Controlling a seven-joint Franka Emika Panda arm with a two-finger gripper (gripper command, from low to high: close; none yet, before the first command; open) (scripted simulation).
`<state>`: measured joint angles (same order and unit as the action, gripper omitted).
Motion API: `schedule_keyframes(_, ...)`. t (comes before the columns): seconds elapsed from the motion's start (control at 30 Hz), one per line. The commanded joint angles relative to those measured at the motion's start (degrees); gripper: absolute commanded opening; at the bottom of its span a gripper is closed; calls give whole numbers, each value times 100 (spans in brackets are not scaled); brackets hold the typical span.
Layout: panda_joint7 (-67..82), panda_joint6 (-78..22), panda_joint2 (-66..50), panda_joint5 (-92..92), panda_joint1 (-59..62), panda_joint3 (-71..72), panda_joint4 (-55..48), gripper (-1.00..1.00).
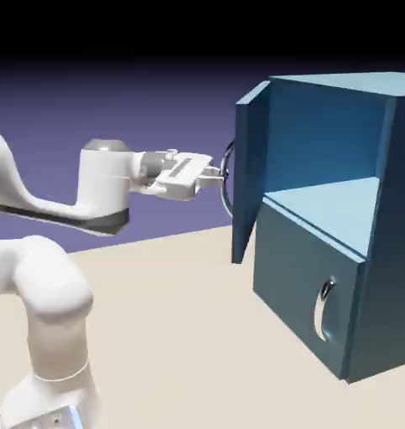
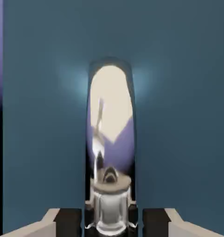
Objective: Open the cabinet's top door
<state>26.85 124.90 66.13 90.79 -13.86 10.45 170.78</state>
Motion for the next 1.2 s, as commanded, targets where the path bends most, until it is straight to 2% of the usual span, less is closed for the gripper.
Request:
schedule_keyframes(0.0, 46, -168, 9, -250, -56, 185, -5, -100)
schedule_keyframes(0.23, 187, -1562, -302, -1959, -338, 1598, -355, -100)
schedule_keyframes(0.5, 8, -3279, -1282, -3524, 51, 3259, -1461, -100)
schedule_keyframes(0.87, -388, -5410, -2617, -4717, 1928, 5540, -3595, -100)
schedule_keyframes(1.17, -381, -6401, -2763, -5262, 3796, 7179, -5014, -100)
